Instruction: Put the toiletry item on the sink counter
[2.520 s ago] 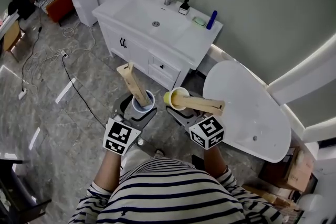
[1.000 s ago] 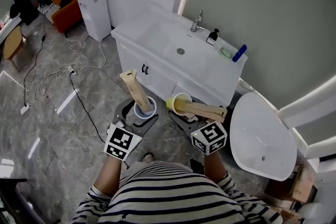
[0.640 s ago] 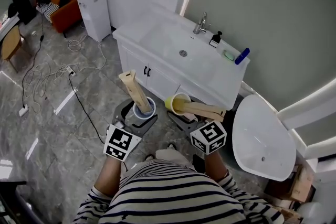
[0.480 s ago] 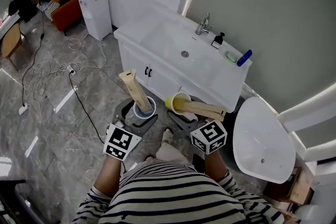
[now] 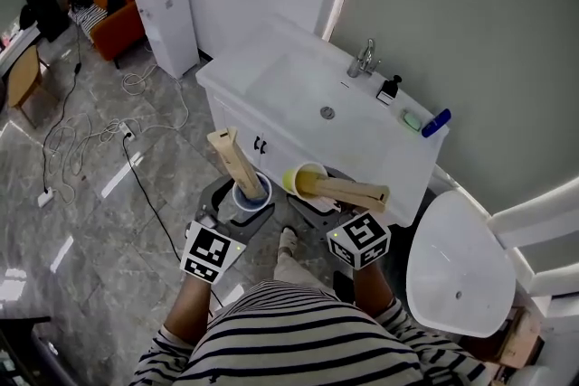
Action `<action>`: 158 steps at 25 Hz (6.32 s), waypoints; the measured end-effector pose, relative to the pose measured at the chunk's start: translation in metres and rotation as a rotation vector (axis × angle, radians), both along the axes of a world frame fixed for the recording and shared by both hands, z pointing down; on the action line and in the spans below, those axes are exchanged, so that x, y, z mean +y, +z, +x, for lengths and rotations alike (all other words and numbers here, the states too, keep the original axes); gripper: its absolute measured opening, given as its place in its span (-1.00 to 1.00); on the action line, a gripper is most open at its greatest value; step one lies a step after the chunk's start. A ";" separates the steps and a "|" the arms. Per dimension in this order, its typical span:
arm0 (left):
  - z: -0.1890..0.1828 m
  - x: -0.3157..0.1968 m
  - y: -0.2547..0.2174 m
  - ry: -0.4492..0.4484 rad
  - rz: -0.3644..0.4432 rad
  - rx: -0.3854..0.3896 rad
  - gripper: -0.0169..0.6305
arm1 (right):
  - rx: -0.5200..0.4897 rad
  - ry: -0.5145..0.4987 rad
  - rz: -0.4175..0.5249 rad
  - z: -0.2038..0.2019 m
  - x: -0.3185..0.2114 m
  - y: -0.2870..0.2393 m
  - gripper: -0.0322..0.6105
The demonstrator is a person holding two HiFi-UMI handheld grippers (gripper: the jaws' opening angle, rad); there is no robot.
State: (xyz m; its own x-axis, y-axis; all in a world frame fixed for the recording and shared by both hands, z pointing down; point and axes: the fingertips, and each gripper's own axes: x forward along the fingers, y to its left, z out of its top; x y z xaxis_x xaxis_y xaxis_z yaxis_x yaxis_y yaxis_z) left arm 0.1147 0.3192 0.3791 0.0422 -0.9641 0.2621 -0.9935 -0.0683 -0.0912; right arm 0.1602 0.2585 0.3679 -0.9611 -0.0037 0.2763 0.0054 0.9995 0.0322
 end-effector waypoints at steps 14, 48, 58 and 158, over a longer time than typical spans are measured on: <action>-0.058 -0.145 -0.016 0.014 0.006 -0.017 0.17 | -0.009 -0.015 0.002 -0.066 -0.142 -0.016 0.14; -0.213 -0.425 -0.029 0.463 0.026 -0.117 0.17 | -0.069 0.434 0.002 -0.185 -0.394 -0.031 0.13; -0.266 -0.490 -0.029 0.684 0.045 -0.131 0.17 | -0.057 0.699 0.010 -0.229 -0.444 -0.032 0.13; -0.311 -0.603 0.108 0.842 -0.034 -0.008 0.17 | 0.368 1.055 -0.369 -0.244 -0.587 0.263 0.08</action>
